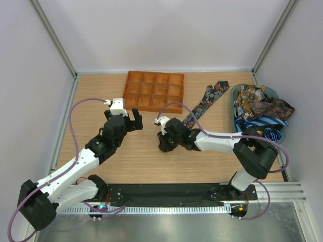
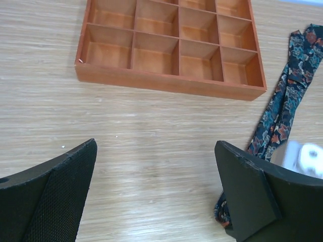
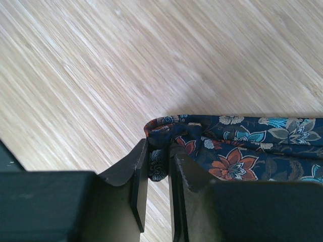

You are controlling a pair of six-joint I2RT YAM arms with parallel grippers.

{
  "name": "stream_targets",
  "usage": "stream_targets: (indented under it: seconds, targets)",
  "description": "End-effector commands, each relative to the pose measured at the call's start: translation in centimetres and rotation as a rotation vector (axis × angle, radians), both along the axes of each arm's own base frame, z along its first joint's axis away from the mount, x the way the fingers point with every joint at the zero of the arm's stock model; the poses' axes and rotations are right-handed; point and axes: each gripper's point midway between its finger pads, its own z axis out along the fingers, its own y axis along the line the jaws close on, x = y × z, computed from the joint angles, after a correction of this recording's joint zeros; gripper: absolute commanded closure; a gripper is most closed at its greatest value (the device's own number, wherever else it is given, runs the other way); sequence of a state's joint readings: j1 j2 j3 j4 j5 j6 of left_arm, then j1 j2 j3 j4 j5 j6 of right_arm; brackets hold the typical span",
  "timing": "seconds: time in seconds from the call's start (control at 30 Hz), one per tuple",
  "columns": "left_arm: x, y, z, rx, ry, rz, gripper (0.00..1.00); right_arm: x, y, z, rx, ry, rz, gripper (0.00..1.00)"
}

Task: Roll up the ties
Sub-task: Roll the tie

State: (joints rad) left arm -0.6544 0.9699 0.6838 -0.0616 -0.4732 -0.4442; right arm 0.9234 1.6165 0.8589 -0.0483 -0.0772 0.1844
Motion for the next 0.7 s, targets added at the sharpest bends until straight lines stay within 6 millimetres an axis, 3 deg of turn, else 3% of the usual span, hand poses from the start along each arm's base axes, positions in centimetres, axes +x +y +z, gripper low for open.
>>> stream_targets:
  seconds: [0.0,0.07,0.1,0.3,0.37,0.4,0.43,0.6,0.67]
  targets:
    - [0.4,-1.2,2.4,-0.054,-0.135,-0.069,0.0,0.0,1.3,2.5,0.191,0.092,0.027,0.79]
    - [-0.3,-2.7,1.1,-0.034,-0.117,-0.18,0.0,-0.2,1.3,2.8,0.246,0.15,0.043,0.79]
    - [-0.4,-3.5,1.2,-0.012,-0.14,-0.242,0.0,0.6,0.7,2.8,0.263,0.167,0.019,0.79]
    - [-2.4,-9.0,-3.3,0.054,-0.074,-0.606,0.0,1.4,-0.4,2.7,0.399,0.311,0.01,0.8]
    - [-2.9,-10.5,-3.5,0.075,-0.065,-0.68,0.0,1.6,-0.7,2.6,0.422,0.326,0.0,0.8]
    - [-3.2,-11.1,-5.0,0.107,-0.018,-0.717,0.0,1.5,-0.8,2.3,0.426,0.344,0.008,0.8]
    - [-3.1,-11.6,-4.8,0.138,-0.028,-0.739,0.0,2.0,-1.1,2.2,0.431,0.346,-0.005,0.8]
    - [-4.4,-13.3,-8.4,0.24,0.057,-0.854,0.0,2.9,-2.2,0.9,0.432,0.387,-0.051,0.81]
    - [-5.1,-14.1,-8.8,0.236,0.071,-0.902,0.0,3.3,-2.5,0.7,0.445,0.39,-0.067,0.81]
